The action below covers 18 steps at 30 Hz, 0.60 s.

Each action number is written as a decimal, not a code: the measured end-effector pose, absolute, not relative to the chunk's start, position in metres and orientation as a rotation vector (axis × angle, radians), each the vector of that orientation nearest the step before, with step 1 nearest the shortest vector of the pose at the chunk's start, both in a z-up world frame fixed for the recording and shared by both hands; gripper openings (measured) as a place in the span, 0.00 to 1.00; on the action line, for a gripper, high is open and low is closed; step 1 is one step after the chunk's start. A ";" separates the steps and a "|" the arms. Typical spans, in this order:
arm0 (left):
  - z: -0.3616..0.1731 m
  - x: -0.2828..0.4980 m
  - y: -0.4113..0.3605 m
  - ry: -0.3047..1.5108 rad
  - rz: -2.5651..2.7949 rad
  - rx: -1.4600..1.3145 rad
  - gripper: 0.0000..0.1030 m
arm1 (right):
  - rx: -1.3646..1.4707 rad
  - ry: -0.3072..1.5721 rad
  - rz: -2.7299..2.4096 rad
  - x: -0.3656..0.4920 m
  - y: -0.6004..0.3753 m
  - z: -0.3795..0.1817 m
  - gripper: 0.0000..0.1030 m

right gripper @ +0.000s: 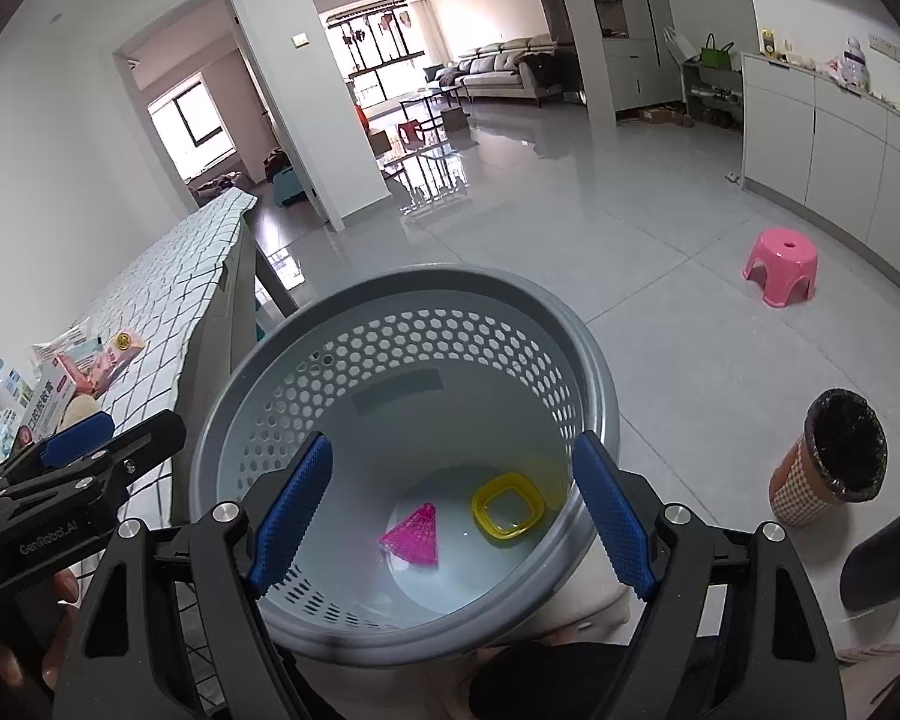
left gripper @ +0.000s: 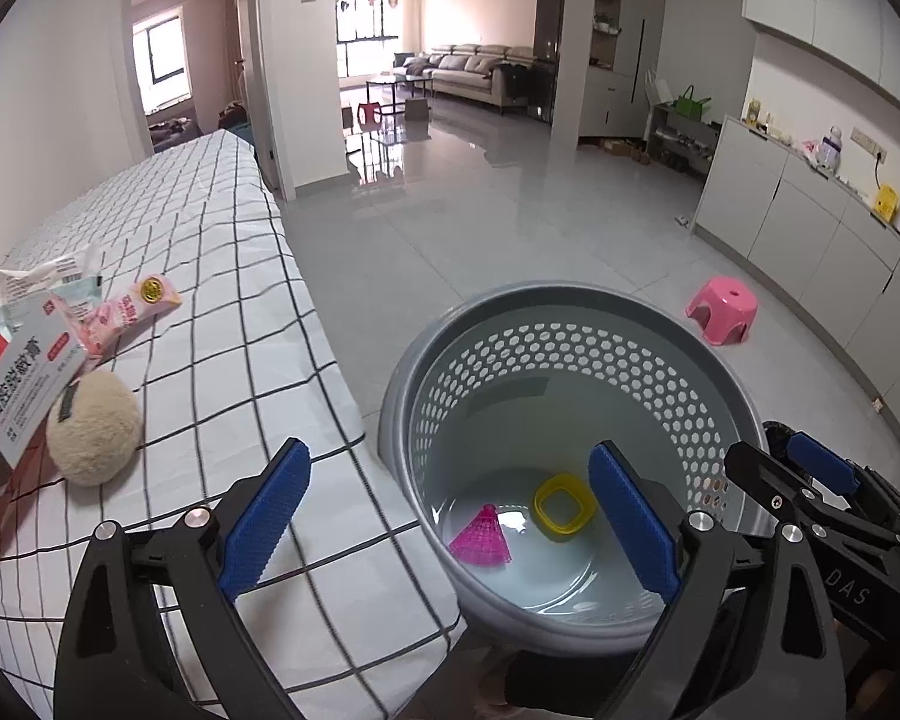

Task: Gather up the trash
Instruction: 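Move both grippers back from the basket toward the table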

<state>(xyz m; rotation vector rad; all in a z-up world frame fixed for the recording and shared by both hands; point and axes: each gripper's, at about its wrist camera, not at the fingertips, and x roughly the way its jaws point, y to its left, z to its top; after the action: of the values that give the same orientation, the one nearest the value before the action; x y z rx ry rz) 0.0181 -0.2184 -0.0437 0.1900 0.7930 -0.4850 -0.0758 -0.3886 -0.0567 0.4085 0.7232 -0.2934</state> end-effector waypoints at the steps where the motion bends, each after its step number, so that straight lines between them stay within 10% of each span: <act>1: -0.041 0.017 -0.215 0.786 -0.485 0.186 0.91 | 0.406 0.720 -0.293 -0.077 -0.387 -0.055 0.76; 18: -0.023 0.012 -0.140 0.742 -0.395 0.117 0.93 | 0.327 0.702 -0.208 -0.067 -0.328 -0.034 0.76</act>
<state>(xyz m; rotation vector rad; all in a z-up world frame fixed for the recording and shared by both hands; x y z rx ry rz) 0.0124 -0.1395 -0.0231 0.1170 0.7419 -0.3948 -0.0674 -0.3280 -0.0338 0.3275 0.7019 -0.2078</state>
